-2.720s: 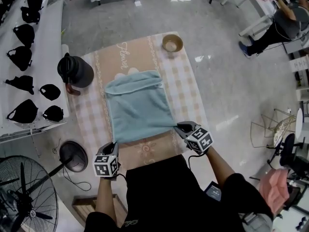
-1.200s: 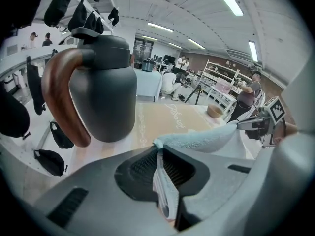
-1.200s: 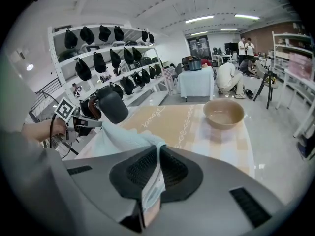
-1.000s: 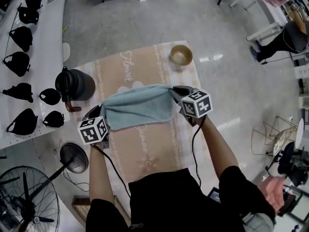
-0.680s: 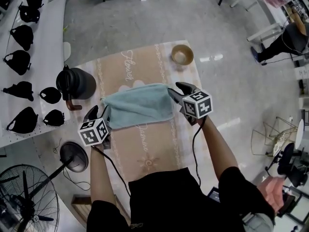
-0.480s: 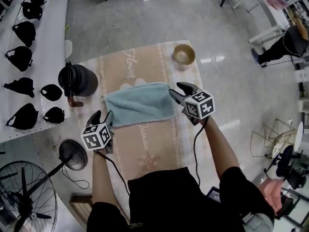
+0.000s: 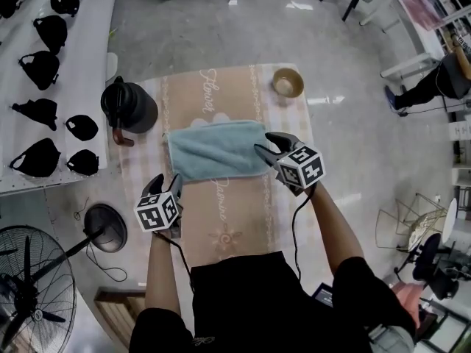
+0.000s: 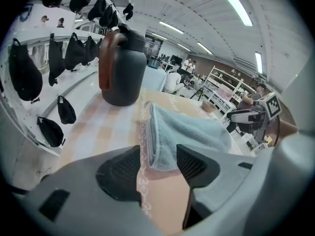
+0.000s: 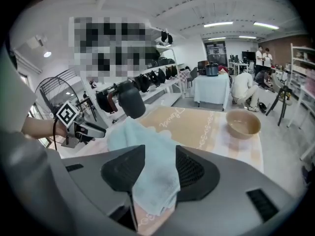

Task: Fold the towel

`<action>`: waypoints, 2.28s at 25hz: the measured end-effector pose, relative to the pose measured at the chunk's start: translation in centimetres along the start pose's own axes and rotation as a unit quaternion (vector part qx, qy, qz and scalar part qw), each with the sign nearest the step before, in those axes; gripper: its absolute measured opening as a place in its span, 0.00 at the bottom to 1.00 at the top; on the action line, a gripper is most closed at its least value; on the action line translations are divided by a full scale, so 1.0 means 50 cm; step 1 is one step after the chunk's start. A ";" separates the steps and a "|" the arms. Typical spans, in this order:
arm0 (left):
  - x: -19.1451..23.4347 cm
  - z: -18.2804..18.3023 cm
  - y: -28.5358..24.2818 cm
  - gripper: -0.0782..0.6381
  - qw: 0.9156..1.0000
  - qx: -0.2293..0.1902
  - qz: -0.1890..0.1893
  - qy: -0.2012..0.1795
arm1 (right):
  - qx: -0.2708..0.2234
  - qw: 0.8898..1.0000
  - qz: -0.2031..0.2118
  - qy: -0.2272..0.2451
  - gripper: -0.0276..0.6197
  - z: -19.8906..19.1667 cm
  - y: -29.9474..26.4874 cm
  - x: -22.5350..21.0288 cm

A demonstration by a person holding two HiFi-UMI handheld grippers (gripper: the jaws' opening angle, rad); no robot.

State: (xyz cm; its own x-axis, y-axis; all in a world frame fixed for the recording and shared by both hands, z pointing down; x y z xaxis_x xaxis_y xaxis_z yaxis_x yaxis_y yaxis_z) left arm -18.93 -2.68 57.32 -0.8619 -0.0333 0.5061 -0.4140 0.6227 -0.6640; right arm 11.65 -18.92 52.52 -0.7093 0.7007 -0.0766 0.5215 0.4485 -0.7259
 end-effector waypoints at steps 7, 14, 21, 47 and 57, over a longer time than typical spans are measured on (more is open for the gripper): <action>-0.026 -0.046 0.025 0.42 0.998 -0.030 0.034 0.038 | 0.009 0.990 0.057 0.131 0.32 0.068 -0.023 0.079; -0.056 -0.078 0.021 0.42 0.993 -0.055 0.048 0.095 | 0.008 0.960 0.136 0.246 0.32 0.151 -0.083 0.162; -0.046 -0.092 0.005 0.42 0.981 -0.091 0.030 0.170 | 0.037 0.928 0.200 0.314 0.32 0.197 -0.167 0.229; 0.017 -0.095 -0.065 0.42 0.960 -0.092 0.069 0.255 | 0.181 0.841 0.308 0.407 0.34 0.166 -0.474 0.355; 0.013 -0.098 -0.085 0.35 0.957 -0.091 0.095 0.258 | 0.184 0.841 0.316 0.399 0.33 0.166 -0.482 0.352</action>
State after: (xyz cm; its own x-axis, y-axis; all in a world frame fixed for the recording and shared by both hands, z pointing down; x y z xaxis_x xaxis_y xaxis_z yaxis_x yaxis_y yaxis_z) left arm -16.27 -1.53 63.18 -0.6381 0.4543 0.6216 -0.1657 0.7074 -0.6871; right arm -17.31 -21.99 62.98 0.2745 0.9498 -0.1501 0.3884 -0.2523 -0.8863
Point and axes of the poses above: the fingertips, and each gripper's own axes: y backward along the fingers, x to its left, z out of its top, the point moved 8 cm from there along y, backward along the fingers, and after that the axes turned 14 degrees about -z, right-handed, at the moved point
